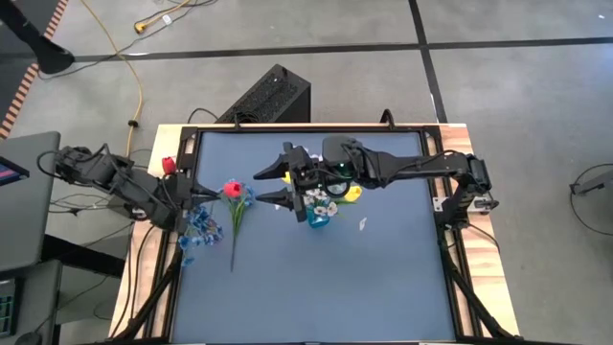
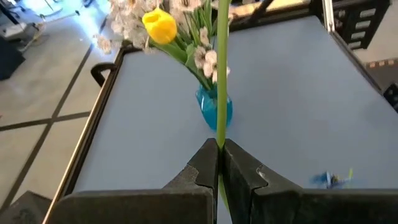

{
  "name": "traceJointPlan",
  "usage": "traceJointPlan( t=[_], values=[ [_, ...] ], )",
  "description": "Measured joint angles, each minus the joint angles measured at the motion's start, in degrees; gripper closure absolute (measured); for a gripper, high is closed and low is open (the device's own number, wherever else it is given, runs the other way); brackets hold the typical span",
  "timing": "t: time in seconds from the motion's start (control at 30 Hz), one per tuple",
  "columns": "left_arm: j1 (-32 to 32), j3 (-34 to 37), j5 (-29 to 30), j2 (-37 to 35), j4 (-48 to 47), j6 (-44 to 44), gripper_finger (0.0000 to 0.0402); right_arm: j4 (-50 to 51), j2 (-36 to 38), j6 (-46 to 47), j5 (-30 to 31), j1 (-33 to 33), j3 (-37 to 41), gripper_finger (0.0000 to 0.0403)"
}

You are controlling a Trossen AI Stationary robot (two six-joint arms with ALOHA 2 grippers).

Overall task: Sort flowers into vase by color
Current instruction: Put the red tulip into the purple vase

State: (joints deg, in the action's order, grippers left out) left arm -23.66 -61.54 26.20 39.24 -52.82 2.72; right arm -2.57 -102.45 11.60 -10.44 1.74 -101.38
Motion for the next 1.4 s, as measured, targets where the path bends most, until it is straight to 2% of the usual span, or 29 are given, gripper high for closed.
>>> traceJointPlan(
  t=[0.27,0.67,0.97,1.4],
  values=[
    [0.0,-1.4,-1.3,0.0,-5.2,1.0,0.0401,0.0,0.0,0.0,1.4,0.0,0.0,0.0117],
    [0.0,-1.5,-2.9,0.0,0.1,-1.1,0.0401,0.0,0.0,0.0,1.5,-0.4,0.0,0.0117],
    [0.0,-5.4,-1.7,0.0,-3.3,-1.5,0.0401,0.0,0.0,0.0,1.5,-0.4,0.0,0.0117],
    [0.0,-5.4,-2.3,2.6,-3.5,-0.1,0.0401,-0.3,0.0,0.0,1.5,-0.4,0.0,0.0117]
  ],
)
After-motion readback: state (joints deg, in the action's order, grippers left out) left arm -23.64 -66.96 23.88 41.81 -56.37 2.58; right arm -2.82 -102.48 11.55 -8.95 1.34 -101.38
